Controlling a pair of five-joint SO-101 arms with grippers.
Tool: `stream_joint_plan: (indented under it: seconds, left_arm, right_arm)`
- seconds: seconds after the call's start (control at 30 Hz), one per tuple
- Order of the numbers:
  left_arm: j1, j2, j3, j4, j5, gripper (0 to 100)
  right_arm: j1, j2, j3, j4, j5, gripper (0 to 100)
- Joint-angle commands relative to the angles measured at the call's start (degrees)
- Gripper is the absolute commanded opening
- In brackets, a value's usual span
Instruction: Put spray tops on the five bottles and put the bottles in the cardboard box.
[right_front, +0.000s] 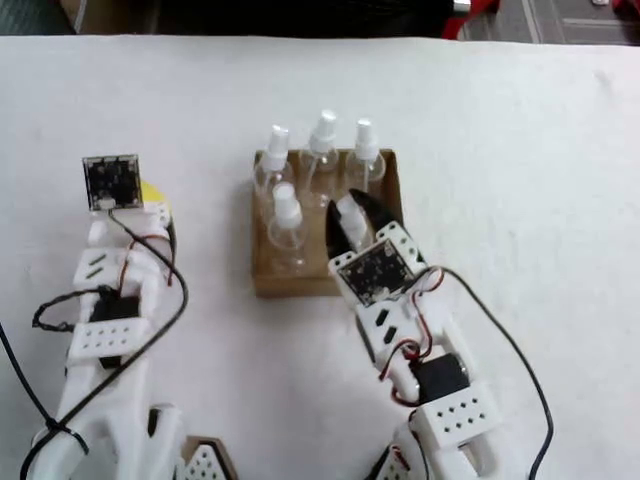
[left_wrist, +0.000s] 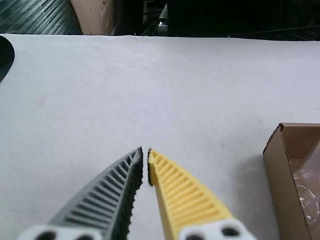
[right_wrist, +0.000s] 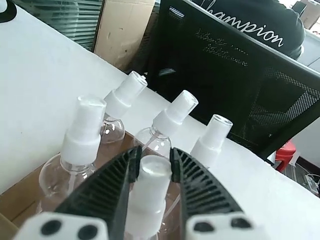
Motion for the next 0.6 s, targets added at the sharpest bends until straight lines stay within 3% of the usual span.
stream_joint_plan:
  seconds: [0.0, 0.23, 0.43, 0.57]
  left_arm:
    - [0.66, -0.13, -0.44, -1.41, -0.62, 3]
    - [0.66, -0.13, -0.44, -1.41, -0.62, 3]
    - [0.66, -0.13, -0.44, -1.41, -0.62, 3]
    - [0.66, -0.13, -0.44, -1.41, -0.62, 3]
  right_arm:
    - [0.57, -0.75, -0.09, -1.01, -0.53, 1.7]
    - [1.27, -0.84, 0.18, -0.84, -0.53, 2.7]
    - [2.59, -0.84, 1.05, -0.75, -0.62, 15.2]
    - [1.71, -0.84, 1.85, -0.92, -0.62, 17.0]
